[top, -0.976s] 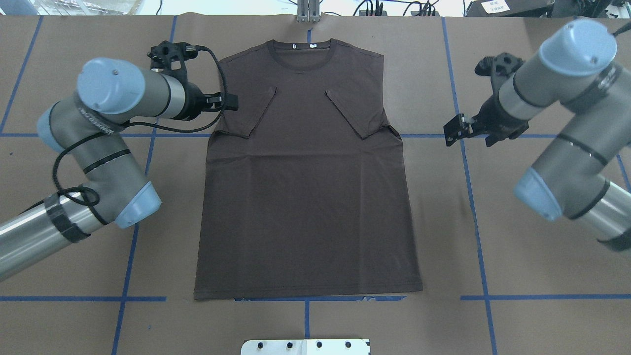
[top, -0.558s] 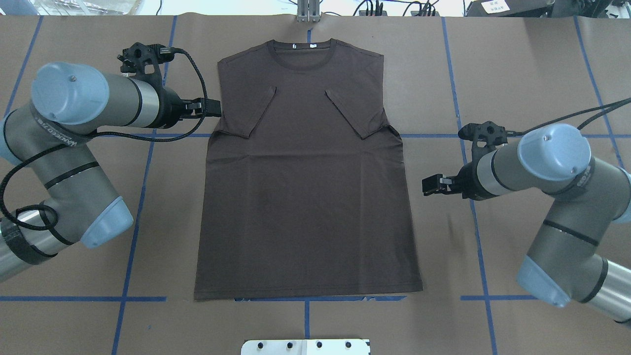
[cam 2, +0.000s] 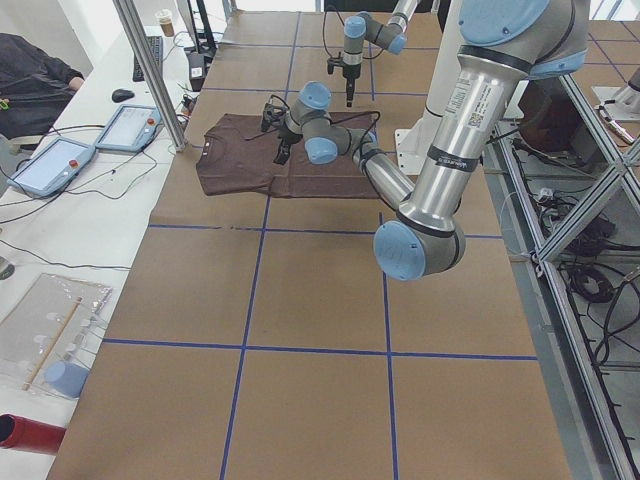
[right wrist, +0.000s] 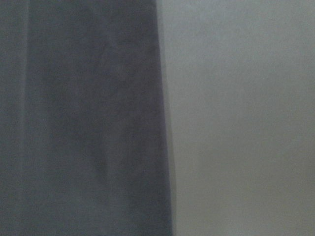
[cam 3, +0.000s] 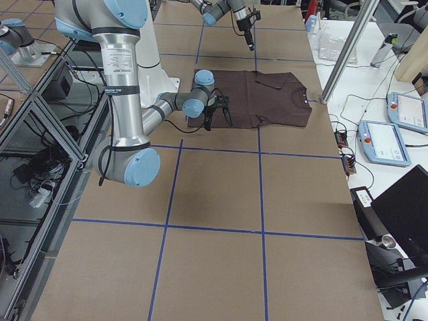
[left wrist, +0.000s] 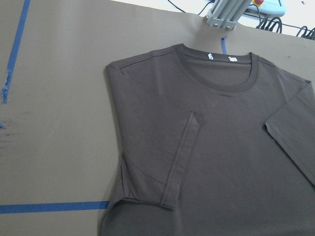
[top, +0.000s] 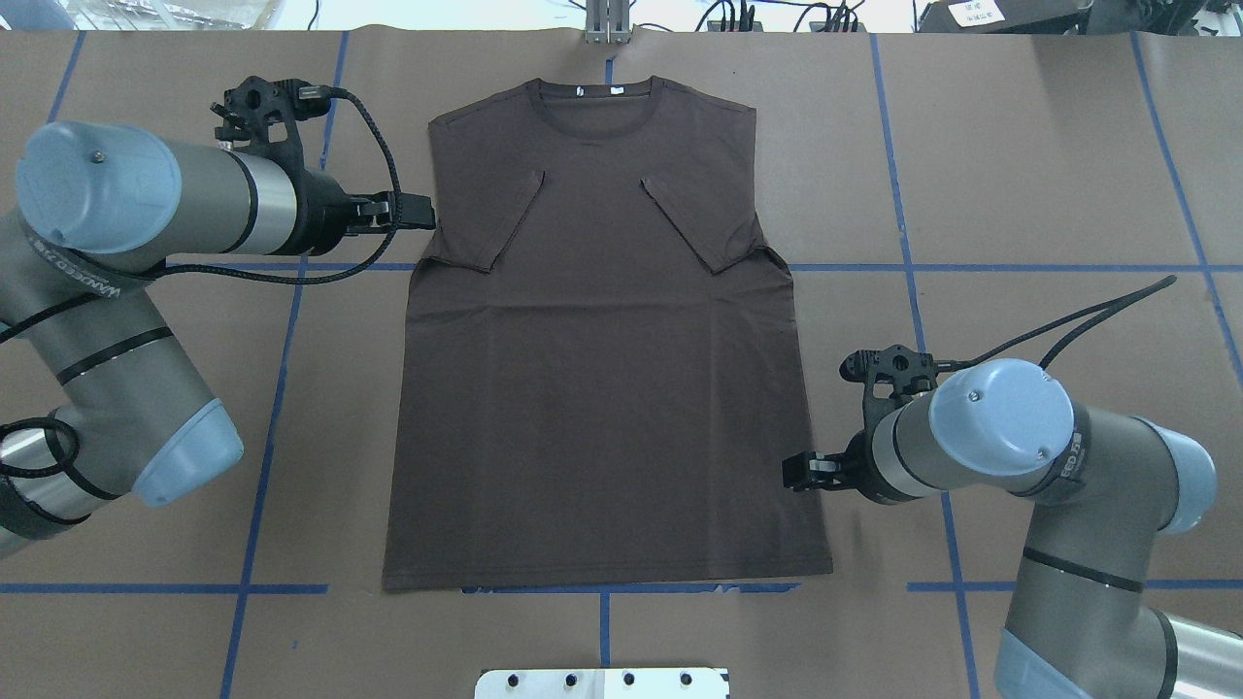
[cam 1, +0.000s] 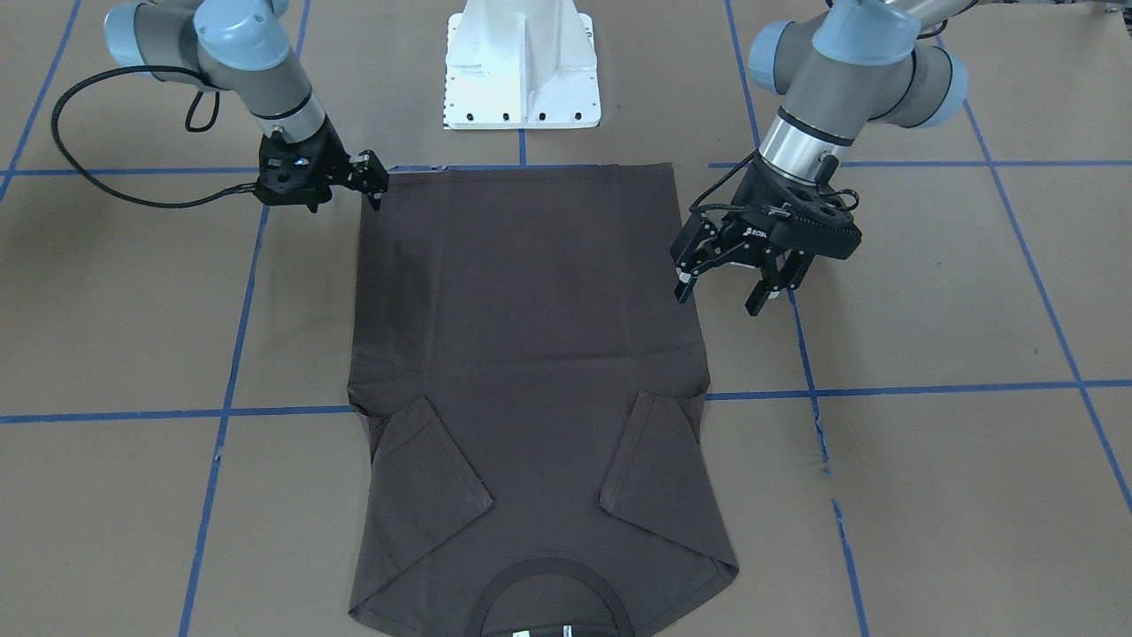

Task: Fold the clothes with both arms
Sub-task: 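Release the sleeve with the left gripper while the right gripper moves to the hem, then grasp a hem corner with the right gripper while the left gripper approaches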

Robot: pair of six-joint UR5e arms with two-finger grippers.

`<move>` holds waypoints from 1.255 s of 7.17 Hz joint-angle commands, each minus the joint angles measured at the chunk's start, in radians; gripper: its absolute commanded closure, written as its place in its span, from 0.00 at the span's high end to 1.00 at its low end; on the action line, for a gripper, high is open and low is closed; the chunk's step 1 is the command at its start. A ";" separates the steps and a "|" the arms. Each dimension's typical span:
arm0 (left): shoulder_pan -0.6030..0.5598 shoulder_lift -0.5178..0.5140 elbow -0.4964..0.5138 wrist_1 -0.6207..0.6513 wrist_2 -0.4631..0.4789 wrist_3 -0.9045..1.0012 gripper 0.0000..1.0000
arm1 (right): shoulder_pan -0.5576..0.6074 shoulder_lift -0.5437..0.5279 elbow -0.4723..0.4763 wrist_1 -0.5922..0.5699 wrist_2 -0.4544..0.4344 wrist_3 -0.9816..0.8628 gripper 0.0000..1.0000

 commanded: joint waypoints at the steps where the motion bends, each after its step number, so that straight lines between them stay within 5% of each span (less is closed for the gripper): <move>1: 0.000 0.001 -0.005 0.001 0.000 0.000 1.00 | -0.100 0.001 -0.016 0.046 -0.082 0.064 1.00; 6: 0.000 0.001 -0.003 0.001 -0.002 0.000 1.00 | -0.117 -0.021 -0.018 0.043 -0.070 0.092 0.93; 8: 0.000 0.002 -0.011 0.001 0.000 0.000 1.00 | -0.117 -0.026 -0.010 0.040 -0.053 0.094 0.75; 9: 0.000 0.002 -0.009 0.001 0.000 0.000 1.00 | -0.117 -0.038 -0.010 0.035 -0.051 0.094 0.55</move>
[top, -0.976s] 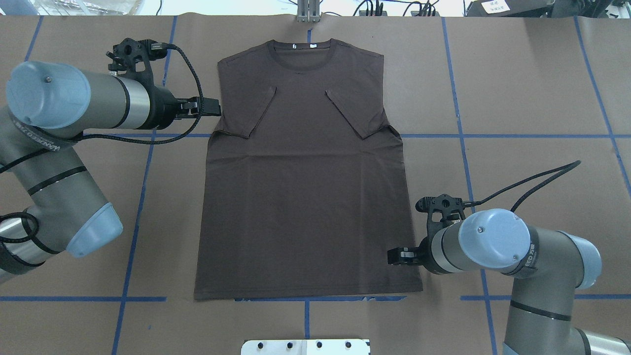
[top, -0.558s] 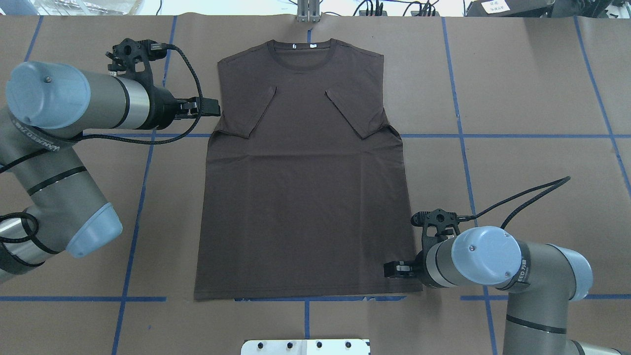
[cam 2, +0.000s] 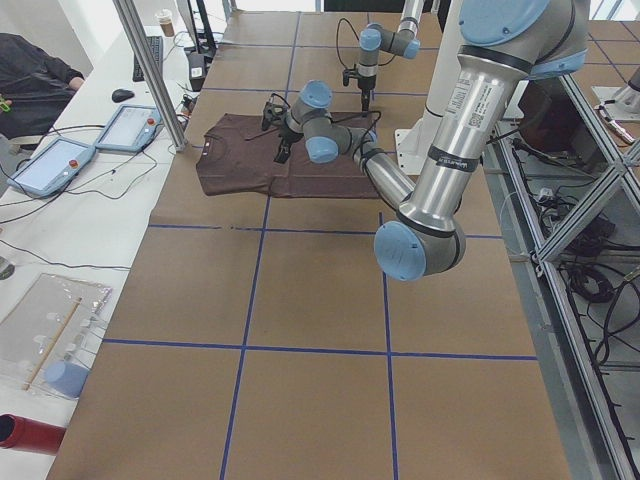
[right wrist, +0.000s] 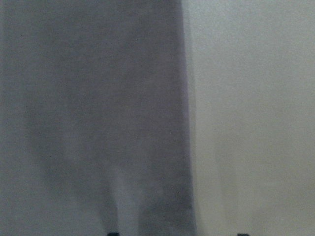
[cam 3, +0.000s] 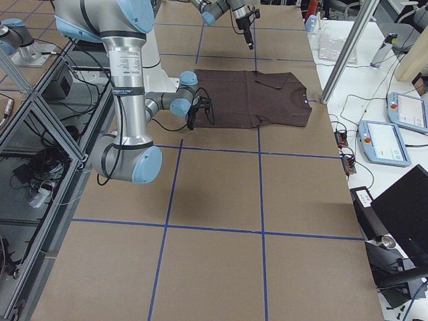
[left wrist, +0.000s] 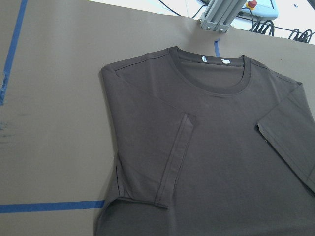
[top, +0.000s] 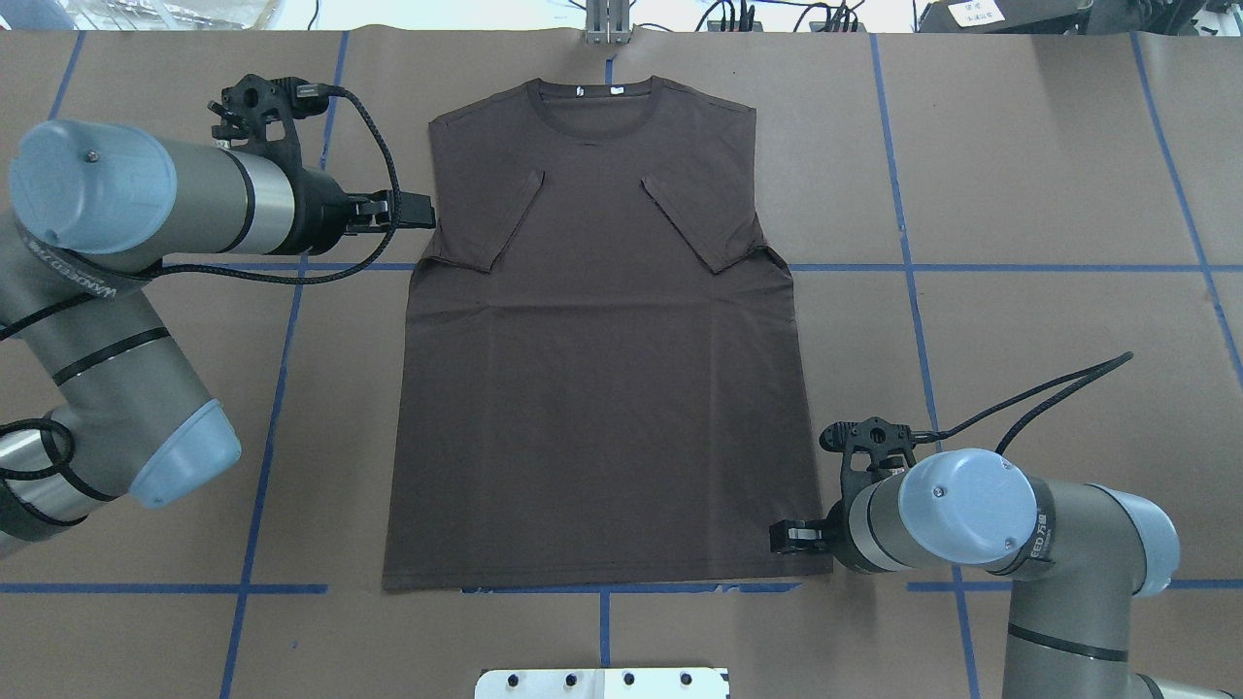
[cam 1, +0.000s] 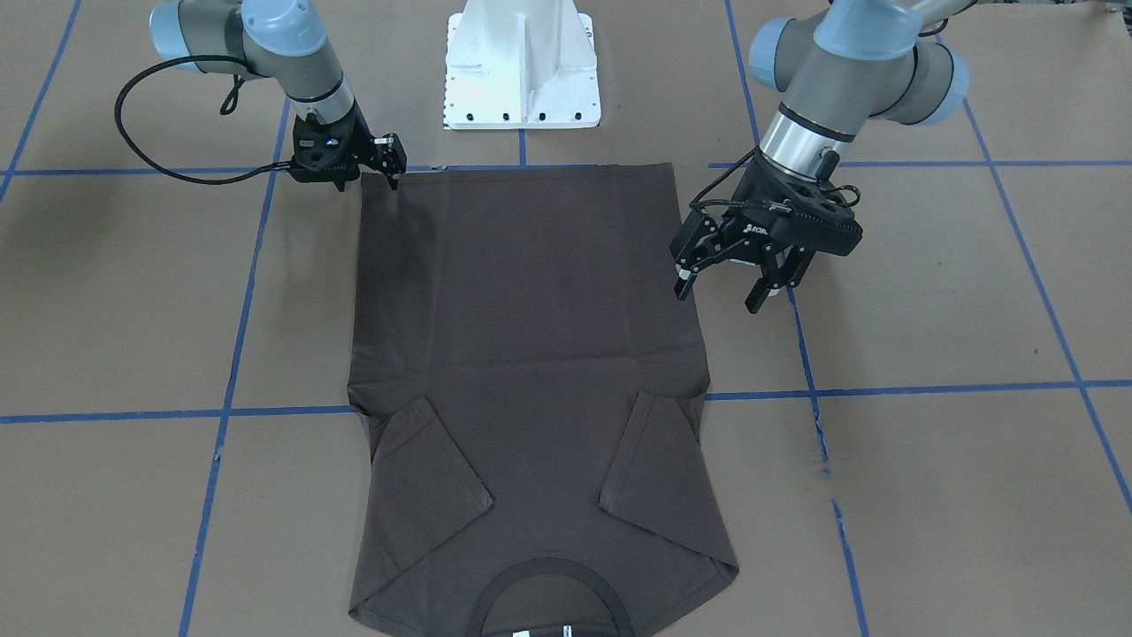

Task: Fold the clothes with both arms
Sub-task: 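Grasp a hem corner with the right gripper while the left gripper approaches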

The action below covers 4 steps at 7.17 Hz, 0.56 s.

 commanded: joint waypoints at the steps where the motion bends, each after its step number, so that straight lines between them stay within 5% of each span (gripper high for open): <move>1: 0.000 0.001 -0.001 0.000 0.000 0.000 1.00 | 0.001 -0.012 0.003 -0.004 0.007 0.001 0.33; 4: 0.000 0.001 0.000 0.002 0.000 0.002 1.00 | -0.002 -0.008 0.003 -0.006 0.012 0.001 0.01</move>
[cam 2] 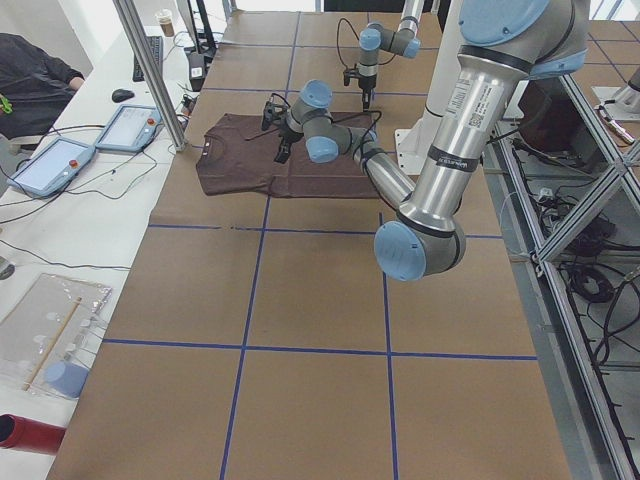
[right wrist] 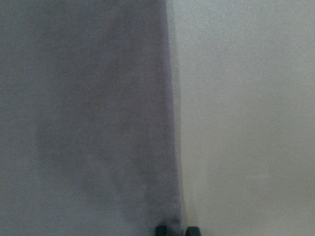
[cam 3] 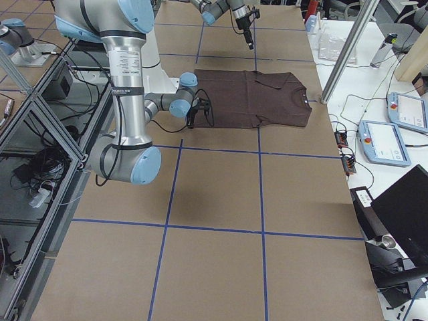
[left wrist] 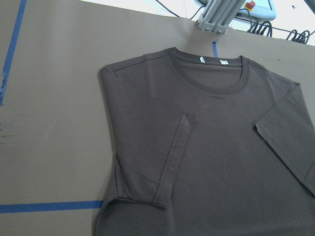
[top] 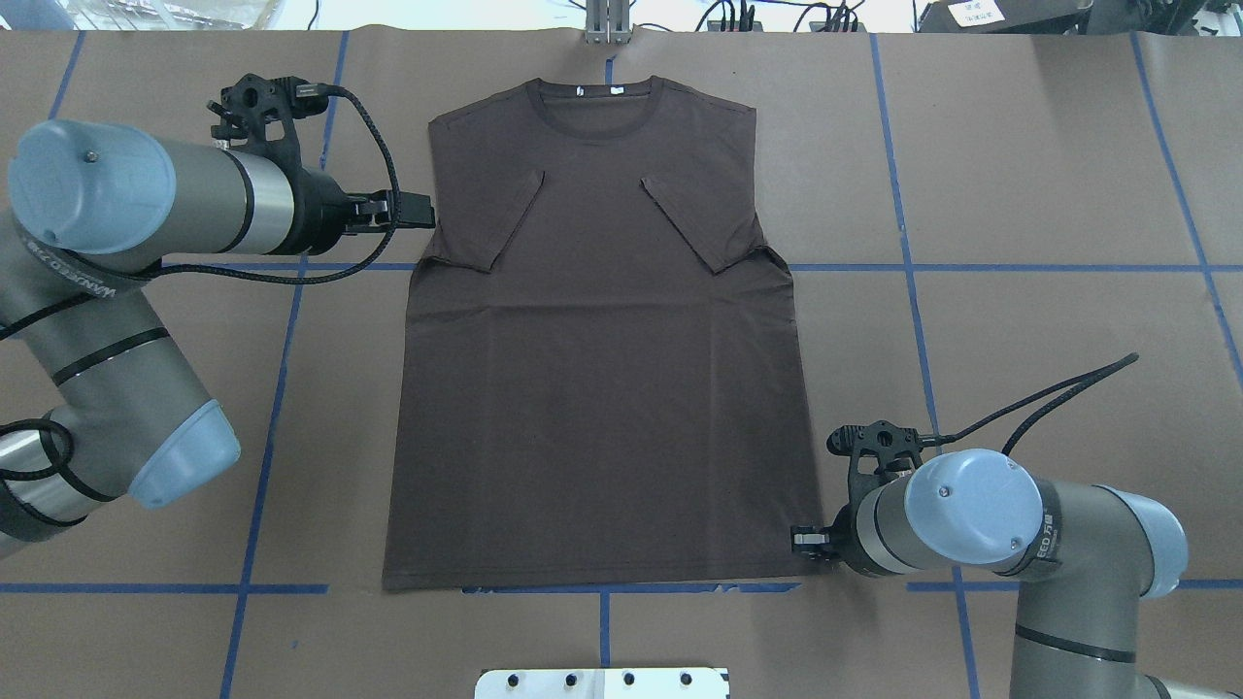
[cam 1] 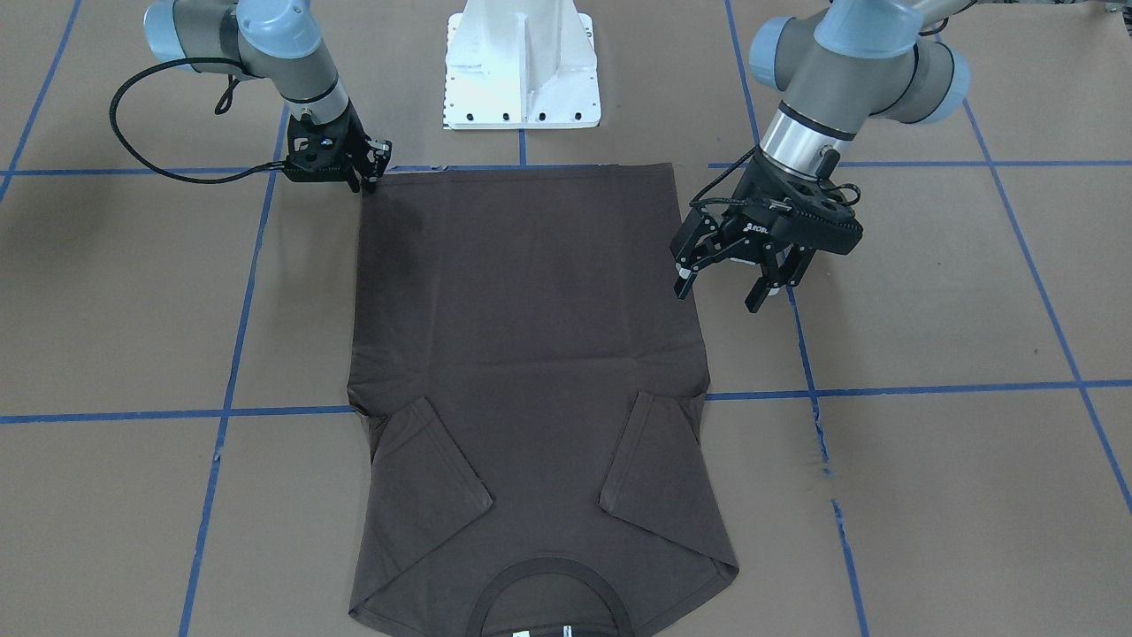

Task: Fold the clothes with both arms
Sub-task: 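Grasp a hem corner with the right gripper while the left gripper approaches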

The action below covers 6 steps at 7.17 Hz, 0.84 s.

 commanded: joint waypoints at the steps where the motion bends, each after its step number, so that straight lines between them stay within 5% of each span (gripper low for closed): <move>1: 0.002 0.000 0.003 0.001 0.000 0.001 1.00 | -0.001 0.006 0.003 0.000 0.000 0.000 0.00; 3: 0.002 0.000 0.013 0.001 -0.002 -0.001 1.00 | 0.002 0.003 0.047 0.001 -0.014 0.010 0.00; 5: 0.027 0.113 -0.015 -0.002 -0.094 -0.079 1.00 | 0.002 0.010 0.066 0.012 -0.012 0.013 0.00; 6: 0.125 0.203 -0.102 -0.001 -0.066 -0.239 1.00 | 0.000 0.015 0.074 0.012 -0.012 0.012 0.00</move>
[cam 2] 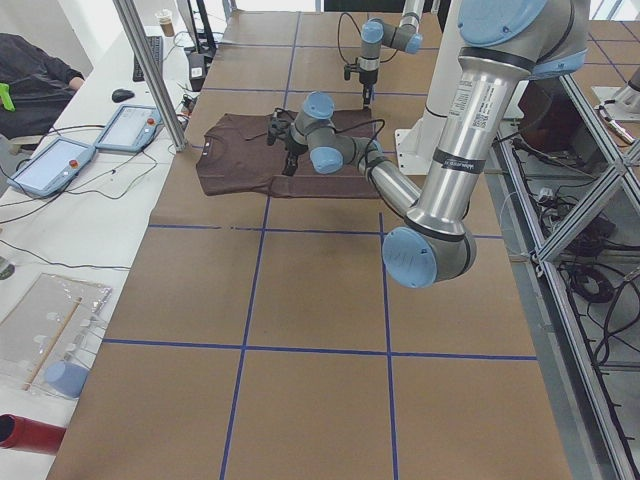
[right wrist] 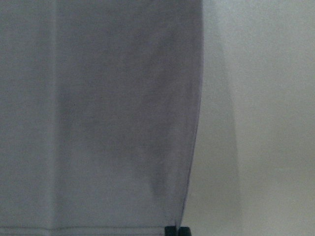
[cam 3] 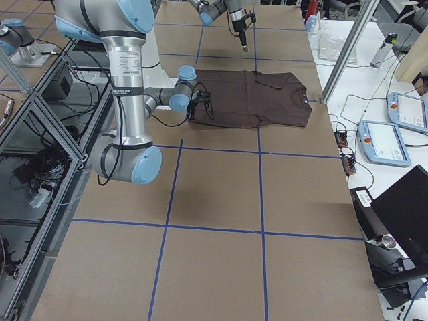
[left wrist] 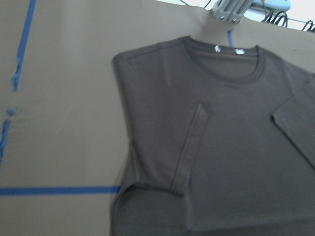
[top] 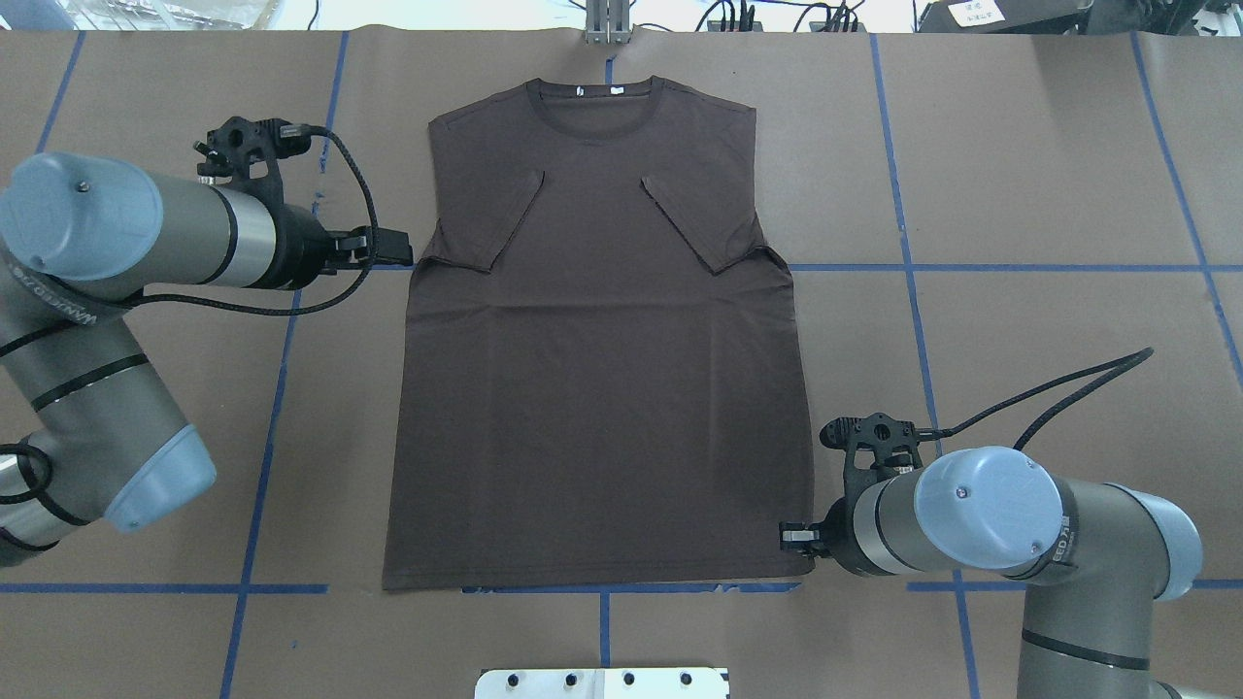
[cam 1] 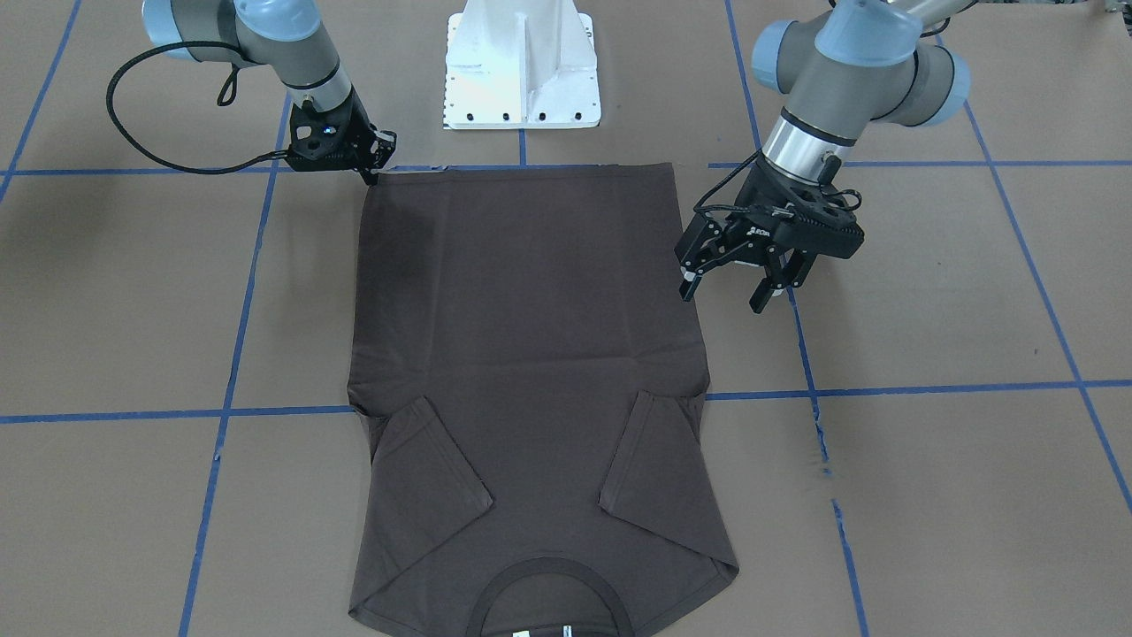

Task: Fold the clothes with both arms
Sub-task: 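Grasp a hem corner with the right gripper while the left gripper approaches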

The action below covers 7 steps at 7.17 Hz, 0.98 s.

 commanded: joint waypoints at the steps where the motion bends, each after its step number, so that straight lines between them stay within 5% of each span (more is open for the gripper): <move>1: 0.169 0.155 -0.133 0.012 0.057 -0.287 1.00 | 0.005 0.004 0.025 0.003 0.001 0.000 0.00; 4: 0.433 0.115 -0.187 0.265 0.247 -0.613 0.99 | 0.033 -0.002 0.053 0.005 0.015 -0.012 0.00; 7: 0.578 0.095 -0.138 0.307 0.326 -0.718 0.94 | 0.043 0.004 0.068 0.009 0.014 -0.010 0.00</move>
